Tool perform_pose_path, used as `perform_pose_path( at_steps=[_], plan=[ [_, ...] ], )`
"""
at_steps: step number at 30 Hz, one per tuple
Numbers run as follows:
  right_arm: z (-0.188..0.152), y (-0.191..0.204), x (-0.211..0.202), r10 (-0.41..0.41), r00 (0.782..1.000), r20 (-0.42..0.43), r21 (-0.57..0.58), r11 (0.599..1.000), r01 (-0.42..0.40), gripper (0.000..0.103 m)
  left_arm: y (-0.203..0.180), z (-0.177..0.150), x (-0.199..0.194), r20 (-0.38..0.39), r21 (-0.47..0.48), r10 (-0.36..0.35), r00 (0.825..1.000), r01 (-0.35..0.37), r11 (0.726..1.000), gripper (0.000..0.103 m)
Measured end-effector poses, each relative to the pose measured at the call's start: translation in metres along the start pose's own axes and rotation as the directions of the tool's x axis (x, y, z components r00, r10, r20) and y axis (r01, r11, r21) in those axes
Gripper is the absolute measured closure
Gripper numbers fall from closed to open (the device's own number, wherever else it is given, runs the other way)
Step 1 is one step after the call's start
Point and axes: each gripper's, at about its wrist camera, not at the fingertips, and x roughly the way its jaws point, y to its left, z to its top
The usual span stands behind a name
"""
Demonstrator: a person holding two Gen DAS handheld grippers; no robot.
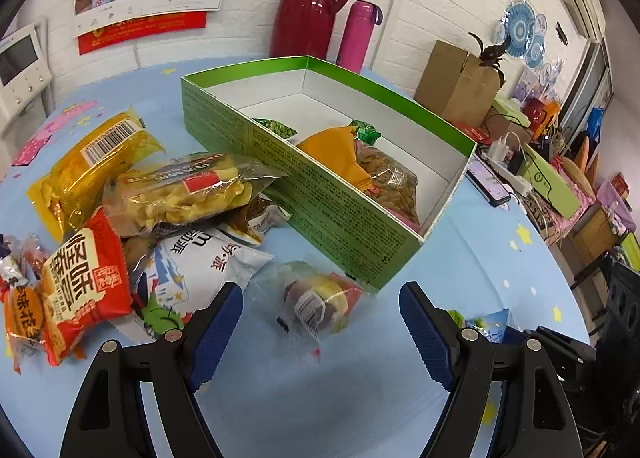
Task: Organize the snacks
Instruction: 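Grasp the blue snack packet with the right gripper while the left grasps the clear bun bag, then lower both held bags into the green box and open both grippers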
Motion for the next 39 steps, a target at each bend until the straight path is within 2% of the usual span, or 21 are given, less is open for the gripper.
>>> perform_pose_path(
  at_steps=[1, 2, 5, 7, 9, 13, 19, 23, 28, 33, 39],
  plan=[
    [0.0, 0.0, 0.0, -0.002, 1.0, 0.0, -0.002, 1.0, 0.002, 0.066, 0.001, 0.001, 0.005, -0.01, 0.0, -0.001, 1.0, 0.001, 1.0, 0.038],
    [0.0, 0.0, 0.0, -0.001, 1.0, 0.001, -0.002, 1.0, 0.001, 0.066, 0.003, 0.002, 0.01, -0.027, -0.004, -0.007, 1.0, 0.007, 1.0, 0.042],
    [0.0, 0.0, 0.0, 0.006, 1.0, 0.004, 0.004, 1.0, -0.006, 0.066, 0.01, 0.001, 0.022, -0.047, -0.037, -0.026, 0.999, 0.025, 0.999, 0.045],
    [0.001, -0.001, 0.0, 0.009, 1.0, 0.004, 0.007, 1.0, -0.009, 0.066, 0.012, -0.004, 0.025, -0.067, -0.044, -0.042, 0.997, 0.039, 0.998, 0.052],
    [0.001, -0.001, 0.0, 0.01, 1.0, 0.004, 0.007, 1.0, -0.01, 0.066, 0.009, -0.009, 0.023, -0.058, -0.012, -0.044, 0.997, 0.043, 0.999, 0.055],
    [0.0, -0.001, 0.0, 0.008, 1.0, 0.004, 0.002, 1.0, -0.008, 0.068, 0.009, -0.013, 0.019, -0.065, -0.017, -0.062, 0.996, 0.061, 0.998, 0.061],
    [0.001, 0.009, -0.014, 0.033, 0.999, 0.036, -0.023, 0.999, -0.032, 0.071, 0.0, -0.025, -0.017, -0.019, 0.041, -0.076, 0.997, 0.077, 0.996, 0.062],
    [0.009, 0.023, -0.031, 0.063, 0.994, 0.084, -0.055, 0.997, -0.058, 0.071, -0.008, -0.018, -0.046, 0.021, 0.078, -0.093, 0.995, 0.091, 0.993, 0.062],
    [0.035, 0.035, -0.05, 0.091, 0.984, 0.155, -0.093, 0.993, -0.077, 0.071, -0.015, 0.013, -0.068, 0.069, 0.1, -0.126, 0.99, 0.119, 0.988, 0.062],
    [0.079, 0.035, -0.055, 0.063, 0.971, 0.233, -0.111, 0.993, -0.038, 0.071, -0.018, 0.052, -0.074, 0.121, 0.11, -0.131, 0.984, 0.117, 0.987, 0.062],
    [0.124, 0.014, -0.025, 0.035, 0.974, 0.222, -0.067, 0.998, -0.02, 0.071, -0.016, 0.099, -0.047, 0.123, 0.09, -0.118, 0.985, 0.108, 0.99, 0.062]
  ],
)
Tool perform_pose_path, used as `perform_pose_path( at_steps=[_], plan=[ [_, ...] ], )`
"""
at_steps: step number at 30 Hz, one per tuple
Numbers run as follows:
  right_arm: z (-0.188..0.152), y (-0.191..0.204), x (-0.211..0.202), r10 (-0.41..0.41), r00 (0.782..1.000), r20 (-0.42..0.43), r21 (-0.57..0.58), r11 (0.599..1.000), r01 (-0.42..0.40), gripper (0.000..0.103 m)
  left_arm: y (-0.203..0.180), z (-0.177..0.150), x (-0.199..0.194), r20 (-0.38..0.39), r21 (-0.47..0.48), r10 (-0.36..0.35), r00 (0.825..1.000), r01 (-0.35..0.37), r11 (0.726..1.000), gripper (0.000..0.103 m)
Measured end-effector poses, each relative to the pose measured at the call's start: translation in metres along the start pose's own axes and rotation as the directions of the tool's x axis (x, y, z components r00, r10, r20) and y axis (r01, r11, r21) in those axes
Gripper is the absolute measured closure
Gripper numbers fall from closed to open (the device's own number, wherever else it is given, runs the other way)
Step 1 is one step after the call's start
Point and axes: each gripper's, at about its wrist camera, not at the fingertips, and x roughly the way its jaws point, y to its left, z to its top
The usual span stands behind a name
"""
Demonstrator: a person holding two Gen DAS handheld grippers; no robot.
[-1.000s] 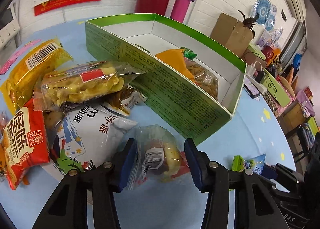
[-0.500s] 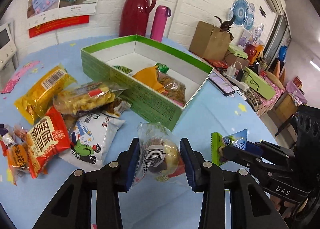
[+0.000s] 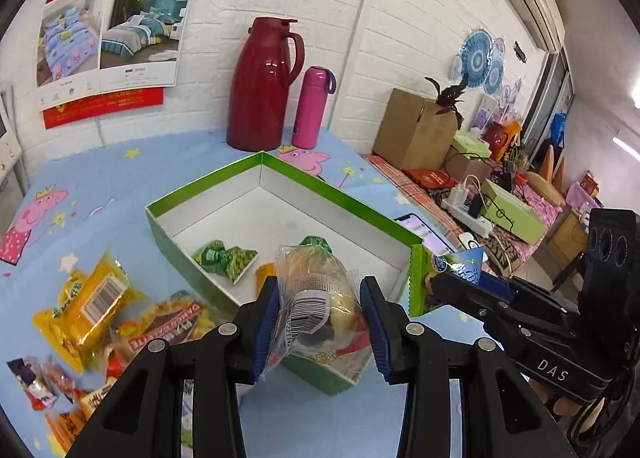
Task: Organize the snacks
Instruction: 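Lower both held bags into the green box and open both grippers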
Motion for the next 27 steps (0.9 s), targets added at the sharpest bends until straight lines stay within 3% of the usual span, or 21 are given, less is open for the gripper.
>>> perform_pose_path(
  at_steps=[9, 17, 19, 21, 27],
  plan=[
    [0.013, -0.031, 0.066, -0.056, 0.992, -0.112, 0.028, 0.998, 0.059, 0.071, 0.023, 0.036, 0.077, -0.05, -0.043, 0.038, 0.998, -0.04, 0.998, 0.062],
    [0.016, -0.047, 0.1, -0.094, 0.981, -0.167, 0.019, 0.995, 0.099, 0.068, 0.039, 0.04, 0.124, -0.113, -0.054, 0.055, 0.992, -0.061, 0.997, 0.059],
    [0.017, -0.048, 0.104, -0.096, 0.981, -0.166, 0.009, 0.995, 0.099, 0.063, 0.042, 0.04, 0.129, -0.116, -0.067, 0.064, 0.991, -0.072, 0.995, 0.05],
    [0.019, -0.049, 0.102, -0.104, 0.984, -0.147, 0.007, 0.994, 0.106, 0.035, 0.048, 0.039, 0.13, -0.123, -0.1, 0.061, 0.991, -0.074, 0.992, 0.017],
    [0.022, -0.052, 0.078, -0.116, 0.991, -0.073, 0.037, 0.992, 0.119, 0.032, 0.06, 0.033, 0.112, -0.083, -0.158, 0.098, 0.992, -0.11, 0.981, 0.014]
  ],
)
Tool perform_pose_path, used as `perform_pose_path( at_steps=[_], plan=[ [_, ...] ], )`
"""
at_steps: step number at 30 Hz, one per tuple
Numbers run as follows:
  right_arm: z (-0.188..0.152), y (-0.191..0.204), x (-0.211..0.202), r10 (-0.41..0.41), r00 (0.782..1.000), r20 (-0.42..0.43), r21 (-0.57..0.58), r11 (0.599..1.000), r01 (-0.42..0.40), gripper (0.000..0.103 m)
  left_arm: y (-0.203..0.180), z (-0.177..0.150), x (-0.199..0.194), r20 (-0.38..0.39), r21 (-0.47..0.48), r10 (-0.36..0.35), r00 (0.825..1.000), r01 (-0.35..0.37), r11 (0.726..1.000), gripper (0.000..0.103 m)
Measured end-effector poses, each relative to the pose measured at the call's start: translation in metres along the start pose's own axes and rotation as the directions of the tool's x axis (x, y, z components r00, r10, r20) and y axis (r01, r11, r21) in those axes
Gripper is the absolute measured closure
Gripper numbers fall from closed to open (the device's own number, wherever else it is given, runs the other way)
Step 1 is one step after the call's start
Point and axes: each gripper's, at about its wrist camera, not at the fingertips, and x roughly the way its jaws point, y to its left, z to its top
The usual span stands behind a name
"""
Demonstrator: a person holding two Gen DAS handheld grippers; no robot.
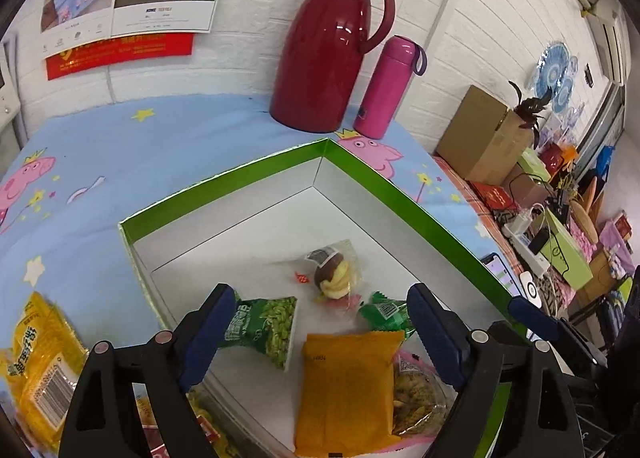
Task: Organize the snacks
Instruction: 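Lower both held bags into the green box and open both grippers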
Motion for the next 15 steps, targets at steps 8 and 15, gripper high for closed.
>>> perform_pose_path(
  at_steps=[8, 15],
  plan=[
    [-0.014, 0.018, -0.035, 0.048, 0.999, 0.023, -0.003, 0.999, -0.048, 0.023, -0.005, -0.02, -0.038, 0.038, 0.024, 0.027, 0.999, -0.028, 0.999, 0.014],
    [-0.029, 0.043, -0.074, 0.087, 0.994, 0.064, -0.036, 0.996, -0.085, 0.021, -0.01, -0.044, -0.085, 0.084, 0.037, 0.012, 0.996, -0.016, 0.999, 0.014]
  ],
)
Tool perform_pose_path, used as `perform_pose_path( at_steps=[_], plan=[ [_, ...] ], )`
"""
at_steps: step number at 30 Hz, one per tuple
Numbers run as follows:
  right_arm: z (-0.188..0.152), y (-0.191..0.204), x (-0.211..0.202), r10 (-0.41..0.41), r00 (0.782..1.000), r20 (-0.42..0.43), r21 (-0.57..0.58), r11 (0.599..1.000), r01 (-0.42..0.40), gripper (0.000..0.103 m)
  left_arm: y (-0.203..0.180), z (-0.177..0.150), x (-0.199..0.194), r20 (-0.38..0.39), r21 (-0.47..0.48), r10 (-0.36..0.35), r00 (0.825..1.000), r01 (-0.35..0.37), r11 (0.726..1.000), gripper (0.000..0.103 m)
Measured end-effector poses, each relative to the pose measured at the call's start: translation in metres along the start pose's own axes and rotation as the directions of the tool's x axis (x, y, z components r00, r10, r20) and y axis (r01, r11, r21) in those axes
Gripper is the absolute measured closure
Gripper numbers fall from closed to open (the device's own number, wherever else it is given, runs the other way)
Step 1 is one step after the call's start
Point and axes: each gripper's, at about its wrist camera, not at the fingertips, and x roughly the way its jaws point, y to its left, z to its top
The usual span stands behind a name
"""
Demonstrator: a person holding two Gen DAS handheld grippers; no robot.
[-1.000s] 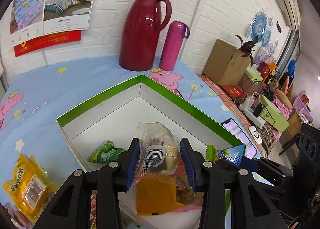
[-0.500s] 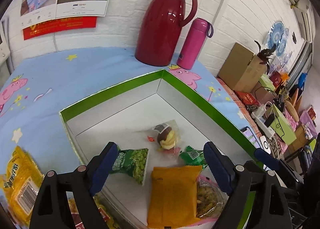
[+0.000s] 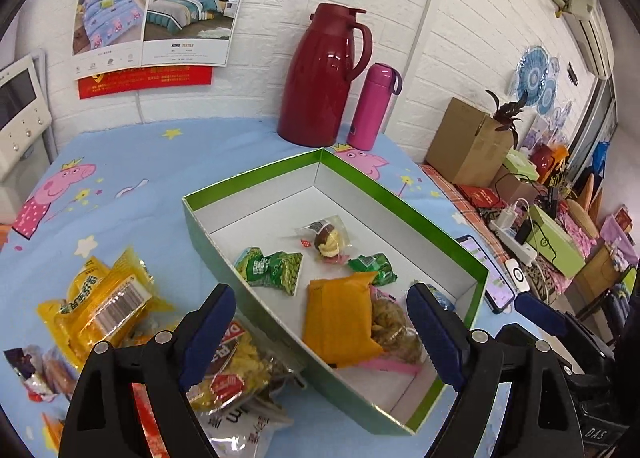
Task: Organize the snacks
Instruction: 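Lower both held bags into the green box and open both grippers, then withdraw both grippers from the box toward the remaining snacks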
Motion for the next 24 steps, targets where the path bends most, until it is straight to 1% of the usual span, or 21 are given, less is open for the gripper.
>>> perform_pose_path(
  at_steps=[2, 3, 8, 11, 14, 17, 19, 22, 24],
  plan=[
    [-0.005, 0.009, -0.01, 0.023, 1.0, 0.01, -0.014, 1.0, -0.023, 0.021, 0.001, -0.008, -0.016, 0.013, -0.011, -0.017, 1.0, 0.017, 1.0, 0.014],
    [-0.007, 0.013, -0.015, 0.034, 0.999, 0.014, -0.018, 0.999, -0.034, 0.021, 0.001, -0.012, -0.024, 0.012, -0.016, -0.015, 1.0, 0.015, 1.0, 0.014],
    [-0.023, 0.034, -0.033, 0.08, 0.997, 0.018, -0.039, 0.996, -0.079, 0.02, 0.008, -0.038, -0.056, -0.003, -0.002, 0.03, 1.0, -0.03, 1.0, 0.014],
    [-0.036, 0.044, -0.036, 0.111, 0.994, 0.0, -0.04, 0.993, -0.111, 0.02, 0.025, -0.061, -0.075, 0.001, -0.033, 0.032, 0.999, -0.032, 0.999, 0.014],
    [-0.047, 0.053, -0.035, 0.137, 0.99, -0.025, -0.041, 0.99, -0.138, 0.02, 0.053, -0.086, -0.092, 0.003, -0.098, 0.059, 0.998, -0.059, 0.993, 0.014],
    [-0.058, 0.063, -0.029, 0.163, 0.985, -0.057, -0.035, 0.986, -0.165, 0.02, 0.085, -0.11, -0.106, 0.003, -0.184, 0.101, 0.995, -0.098, 0.978, 0.014],
    [-0.067, 0.07, -0.021, 0.177, 0.98, -0.087, -0.028, 0.983, -0.18, 0.02, 0.102, -0.124, -0.111, -0.007, -0.226, 0.113, 0.994, -0.112, 0.968, 0.014],
    [-0.082, 0.084, -0.006, 0.195, 0.97, -0.143, -0.026, 0.979, -0.201, 0.02, 0.117, -0.141, -0.115, -0.026, -0.236, 0.134, 0.991, -0.137, 0.962, 0.014],
    [-0.091, 0.096, 0.006, 0.216, 0.959, -0.185, -0.025, 0.974, -0.224, 0.02, 0.123, -0.151, -0.115, -0.042, -0.229, 0.149, 0.988, -0.155, 0.961, 0.014]
  ],
)
